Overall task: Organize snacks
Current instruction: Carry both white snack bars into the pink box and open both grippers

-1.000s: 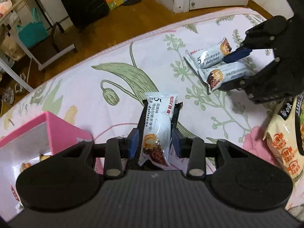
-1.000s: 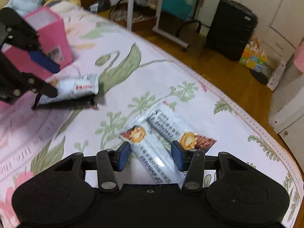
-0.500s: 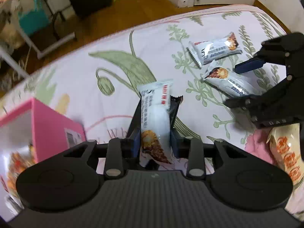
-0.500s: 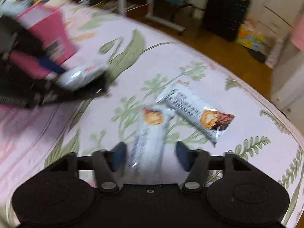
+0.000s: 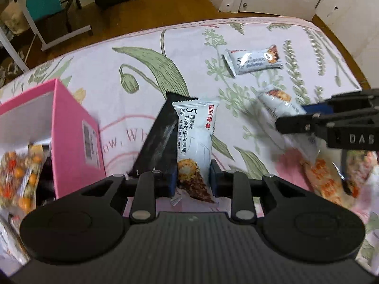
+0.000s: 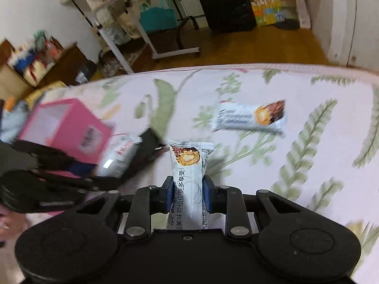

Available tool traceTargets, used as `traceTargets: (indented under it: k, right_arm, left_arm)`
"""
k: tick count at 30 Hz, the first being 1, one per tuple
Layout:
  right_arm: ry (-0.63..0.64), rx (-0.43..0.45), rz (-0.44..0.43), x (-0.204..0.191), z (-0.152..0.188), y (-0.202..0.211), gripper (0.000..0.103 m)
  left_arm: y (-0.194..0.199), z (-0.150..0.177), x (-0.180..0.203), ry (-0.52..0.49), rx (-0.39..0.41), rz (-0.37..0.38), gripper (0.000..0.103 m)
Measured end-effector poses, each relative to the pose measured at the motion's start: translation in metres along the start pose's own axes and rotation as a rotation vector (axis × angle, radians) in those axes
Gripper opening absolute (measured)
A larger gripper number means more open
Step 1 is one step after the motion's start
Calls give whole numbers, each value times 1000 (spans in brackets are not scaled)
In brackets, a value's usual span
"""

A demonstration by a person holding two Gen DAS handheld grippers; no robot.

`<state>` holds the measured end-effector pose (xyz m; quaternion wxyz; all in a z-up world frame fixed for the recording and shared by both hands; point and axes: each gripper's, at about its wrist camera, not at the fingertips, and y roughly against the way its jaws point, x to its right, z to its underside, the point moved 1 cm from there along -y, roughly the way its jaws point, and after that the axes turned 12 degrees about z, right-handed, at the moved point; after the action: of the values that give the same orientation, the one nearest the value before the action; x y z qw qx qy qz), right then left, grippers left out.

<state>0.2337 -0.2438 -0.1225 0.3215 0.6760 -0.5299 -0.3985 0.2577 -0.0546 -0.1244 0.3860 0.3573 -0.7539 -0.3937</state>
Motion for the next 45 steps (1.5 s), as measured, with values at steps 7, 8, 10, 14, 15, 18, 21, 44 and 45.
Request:
traceTargets:
  k: [7,8,10,14,15,18,21,44,45]
  right_arm:
    - [130,-42,-30,-40,29,20,30]
    - [147,-44,-36,-45,34,24,30]
    - [174,-49,-50,-53,41,33,30]
    - [207,-53,-75,-67,54,49,30]
    - [214,-53,-78,-71,56,52,30]
    - [250,-53,-98,-85,62,66,30]
    - [275,-55,-127,-96,65,80,30]
    - [332,141,-278,-228,-4,62,30]
    - [334,142,-268,-233,-8,57,30]
  left_arm:
    - [21,27,21,-61,-40,-43,26]
    - [26,31,24,-66,-38,-40,26]
    - [34,38,27,-56,-50,-10,26]
    - [48,53,37,-68,-77,4,26]
    - [51,57,40,-75,-86,1,26]
    - [64,68,46,-80,-99,8,26]
    - [84,75,48,-83,-77,13,26]
    - [223,97,-107,280,260,-134,26]
    - [223,98,-120,309,271,-140,26]
